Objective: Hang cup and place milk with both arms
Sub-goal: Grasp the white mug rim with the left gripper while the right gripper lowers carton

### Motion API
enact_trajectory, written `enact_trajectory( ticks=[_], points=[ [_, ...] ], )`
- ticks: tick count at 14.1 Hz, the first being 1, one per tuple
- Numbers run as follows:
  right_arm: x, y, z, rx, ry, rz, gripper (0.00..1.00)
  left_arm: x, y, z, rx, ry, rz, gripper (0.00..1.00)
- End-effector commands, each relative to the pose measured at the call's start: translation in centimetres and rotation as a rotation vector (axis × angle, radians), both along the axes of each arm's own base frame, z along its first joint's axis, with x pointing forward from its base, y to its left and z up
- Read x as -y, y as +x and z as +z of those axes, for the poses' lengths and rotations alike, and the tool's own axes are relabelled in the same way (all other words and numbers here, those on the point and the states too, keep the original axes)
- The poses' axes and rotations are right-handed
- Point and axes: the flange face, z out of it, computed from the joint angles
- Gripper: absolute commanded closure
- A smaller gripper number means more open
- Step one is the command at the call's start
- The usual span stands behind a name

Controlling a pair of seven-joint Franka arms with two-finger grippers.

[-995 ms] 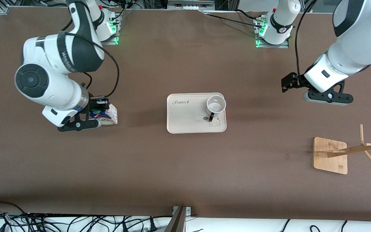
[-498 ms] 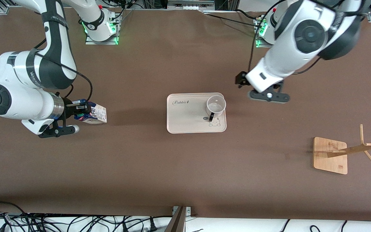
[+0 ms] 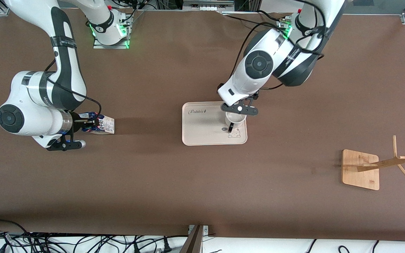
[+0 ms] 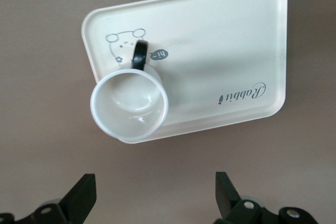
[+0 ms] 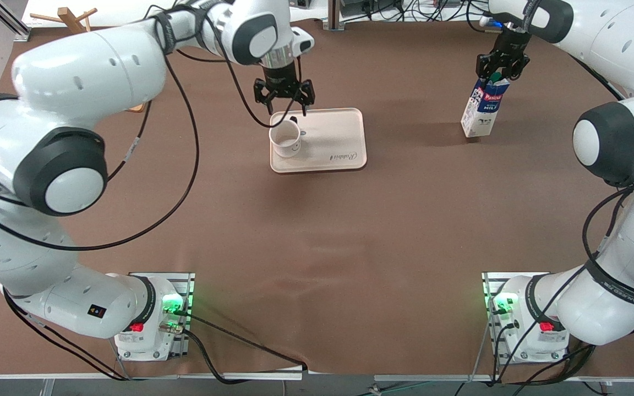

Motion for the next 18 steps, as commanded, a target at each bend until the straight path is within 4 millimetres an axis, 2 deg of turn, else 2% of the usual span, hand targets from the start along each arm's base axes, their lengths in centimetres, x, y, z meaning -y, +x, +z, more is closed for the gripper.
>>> enact_trajectory(
  ticks=[1, 3, 4, 5, 6, 8, 9, 10, 13, 14, 15, 16, 18],
  points=[
    [0.2, -0.8, -0.2, 0.020, 0.036, 0.005, 0.58, 1.0, 0.2, -4.2, 0.009, -0.018, -0.010, 0.00],
    [0.4, -0.8, -0.8, 0.029, 0.036, 0.022, 0.57, 1.9, -0.9, -6.2, 0.003, -0.018, -0.027, 0.00],
    [0.5, -0.8, -0.7, 0.035, 0.041, 0.032, 0.53, 2.2, -1.3, -7.0, -0.006, -0.012, -0.037, 0.00],
    [0.6, -0.7, -0.8, 0.034, 0.041, 0.032, 0.30, 2.7, -1.8, -7.9, -0.016, -0.006, -0.049, 0.00],
    [0.7, -0.8, -0.8, 0.031, 0.041, 0.031, 0.00, 2.8, -1.6, -8.5, 0.002, -0.004, -0.055, 0.00],
    [1.2, -0.7, -0.6, 0.028, 0.043, 0.022, 0.00, 2.3, -1.7, -10.1, 0.046, 0.013, -0.080, 0.00],
    [1.2, -0.6, -0.4, 0.030, 0.044, 0.022, 0.00, 2.1, -1.9, -10.8, 0.060, 0.029, -0.100, 0.05],
    [1.3, -0.5, -0.1, 0.035, 0.042, 0.015, 0.00, 2.0, -2.0, -11.3, 0.072, 0.052, -0.126, 0.27],
    [0.7, -0.3, 1.7, 0.003, 0.050, 0.020, 0.00, 1.7, -2.0, -12.3, 0.085, 0.084, -0.162, 0.49],
    [1.1, -0.1, 2.9, -0.008, 0.050, 0.013, 0.00, 1.6, -1.9, -12.2, 0.087, 0.084, -0.161, 0.65],
    [1.2, 0.0, 4.0, -0.016, 0.050, 0.016, 0.00, 1.6, -1.8, -12.1, 0.088, 0.084, -0.162, 0.88],
    [1.4, 0.2, 5.3, -0.020, 0.051, 0.017, 0.00, 1.5, -1.8, -12.1, 0.089, 0.084, -0.167, 0.99],
    [2.1, 0.4, 7.6, -0.030, 0.047, 0.014, 0.00, 1.2, -1.3, -11.6, 0.097, 0.084, -0.164, 1.00]
  ],
)
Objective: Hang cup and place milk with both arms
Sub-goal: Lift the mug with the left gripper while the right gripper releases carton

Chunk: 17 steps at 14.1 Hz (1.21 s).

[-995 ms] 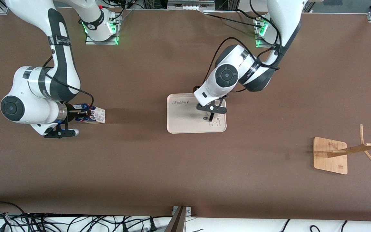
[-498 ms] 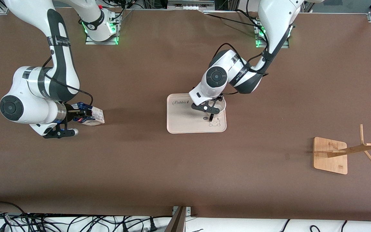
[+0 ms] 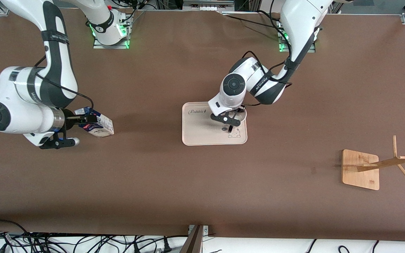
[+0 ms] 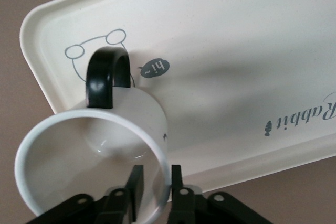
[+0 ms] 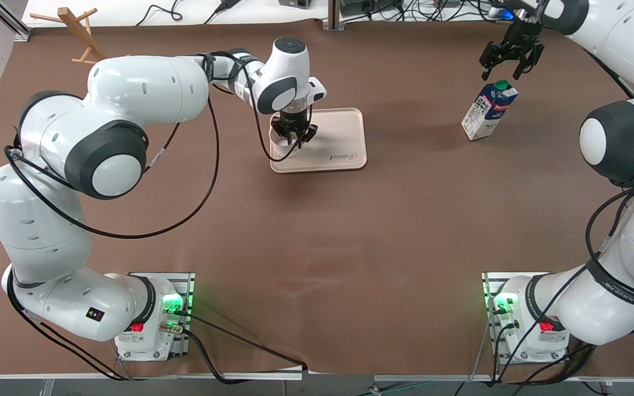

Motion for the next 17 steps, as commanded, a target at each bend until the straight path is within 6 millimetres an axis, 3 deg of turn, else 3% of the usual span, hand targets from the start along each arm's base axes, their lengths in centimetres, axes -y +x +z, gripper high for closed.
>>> enact_trajectory(
  ticks=[1, 3, 5, 7, 10, 13, 14, 17],
  points=[
    [0.8, 0.3, 4.0, -0.003, 0.021, -0.003, 0.00, -0.6, 0.6, 1.2, 0.034, 0.004, -0.021, 1.00],
    [1.4, 0.6, 6.7, 0.010, 0.016, -0.002, 0.00, -0.8, 0.9, 1.7, 0.042, -0.001, -0.033, 1.00],
    [1.4, 0.6, 9.2, 0.019, 0.012, 0.003, 0.00, -1.8, 2.2, 3.7, 0.075, -0.006, -0.017, 1.00],
    [1.3, 0.7, 10.5, 0.026, 0.007, 0.006, 0.00, -5.3, 4.7, 7.3, 0.119, -0.002, 0.048, 1.00],
    [2.4, 0.8, 11.6, 0.051, 0.001, 0.002, 0.00, -12.5, 8.0, 14.5, 0.178, 0.004, 0.141, 1.00],
    [3.1, 0.8, 13.3, 0.069, -0.007, -0.005, 0.00, -20.6, 11.0, 21.5, 0.223, 0.002, 0.117, 1.00],
    [3.8, 0.6, 13.6, 0.063, -0.010, -0.016, 0.00, -23.0, 11.6, 23.4, 0.248, 0.000, 0.132, 1.00],
    [4.6, 0.0, 15.9, 0.079, -0.003, -0.008, 0.00, -30.3, 13.2, 26.5, 0.304, 0.018, 0.238, 1.00]
  ],
)
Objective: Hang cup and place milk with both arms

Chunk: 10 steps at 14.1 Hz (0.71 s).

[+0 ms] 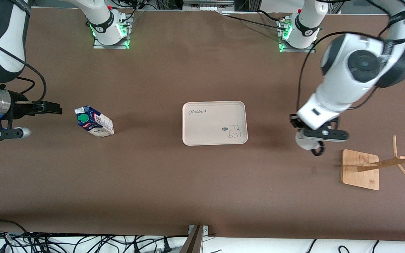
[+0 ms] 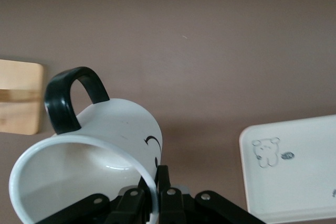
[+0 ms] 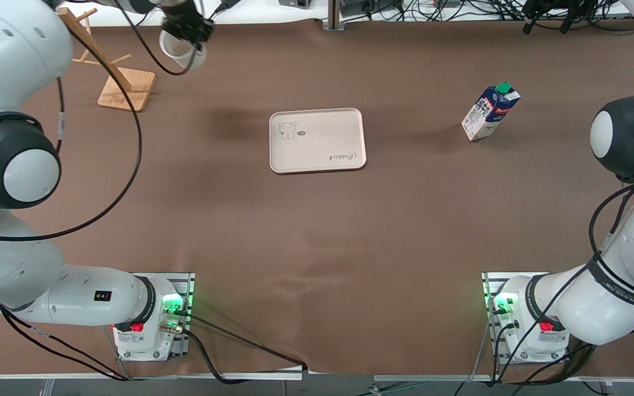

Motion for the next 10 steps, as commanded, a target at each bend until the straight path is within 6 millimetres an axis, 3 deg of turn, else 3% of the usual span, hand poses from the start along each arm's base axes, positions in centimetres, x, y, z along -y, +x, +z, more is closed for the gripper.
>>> enact_trajectory(
  ticks=[1, 3, 4, 6, 8, 10],
  points=[
    [0.5, -1.2, 3.2, 0.013, 0.033, 0.028, 0.00, -5.4, 1.0, 1.9, 0.025, 0.029, 0.023, 1.00],
    [-0.3, -2.0, 4.6, 0.009, -0.064, 0.077, 0.00, -9.4, 1.5, 1.8, 0.022, 0.052, -0.028, 1.00],
    [0.6, -2.5, 5.5, 0.022, -0.090, 0.092, 0.00, -11.0, 1.6, 1.7, 0.019, 0.053, -0.032, 1.00],
    [2.2, -2.5, 6.1, 0.040, -0.115, 0.114, 0.00, -12.8, 1.8, 1.6, 0.018, 0.040, -0.051, 1.00],
    [5.3, -2.7, 6.1, 0.041, -0.060, 0.077, 0.00, -13.7, 1.9, 1.3, 0.013, 0.025, -0.083, 1.00],
    [5.8, -3.0, 6.2, 0.044, -0.049, -0.010, 0.00, -15.3, 2.0, 1.3, 0.020, 0.031, -0.092, 1.00]
  ],
)
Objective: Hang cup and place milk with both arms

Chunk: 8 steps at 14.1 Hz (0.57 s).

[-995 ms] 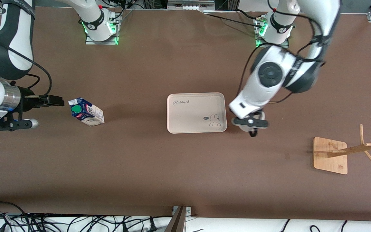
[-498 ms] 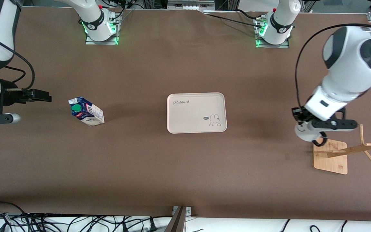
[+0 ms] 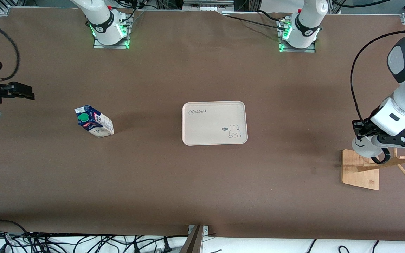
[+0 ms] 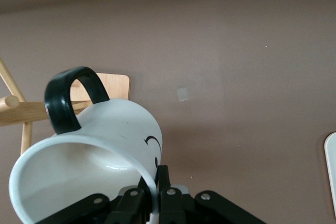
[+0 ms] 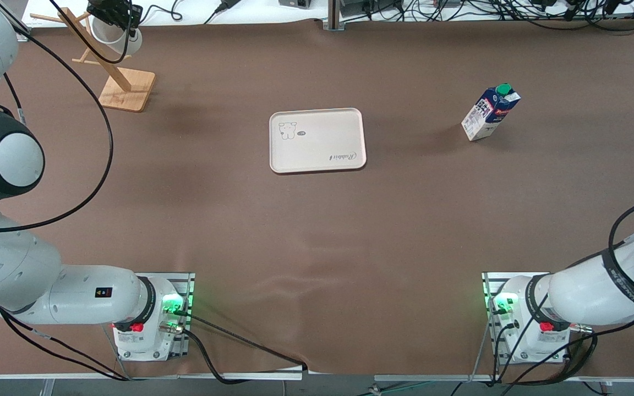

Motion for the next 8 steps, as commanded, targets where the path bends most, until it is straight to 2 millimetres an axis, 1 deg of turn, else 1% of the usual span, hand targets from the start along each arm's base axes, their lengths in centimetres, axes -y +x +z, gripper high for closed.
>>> enact_trajectory(
  ticks=[1, 2, 3, 6, 8],
  points=[
    [0.2, -0.8, 0.8, 0.015, 0.017, -0.110, 0.00, -1.3, 0.3, 0.3, 0.012, -0.008, -0.038, 1.00],
    [-0.1, -1.1, 0.6, 0.006, 0.049, -0.135, 0.00, -2.4, 0.3, 0.2, 0.010, -0.006, -0.034, 1.00],
    [-0.3, -1.3, 1.1, 0.014, 0.063, -0.134, 0.00, -2.8, 0.3, 0.2, 0.009, -0.005, -0.040, 1.00],
    [0.1, -1.3, 0.9, 0.019, 0.068, -0.100, 0.00, -4.6, 0.2, 0.3, 0.008, 0.004, -0.043, 1.00],
    [0.0, -1.2, 0.8, 0.023, 0.058, -0.068, 0.00, -6.3, 0.0, 0.2, 0.005, 0.001, -0.043, 1.00]
  ],
)
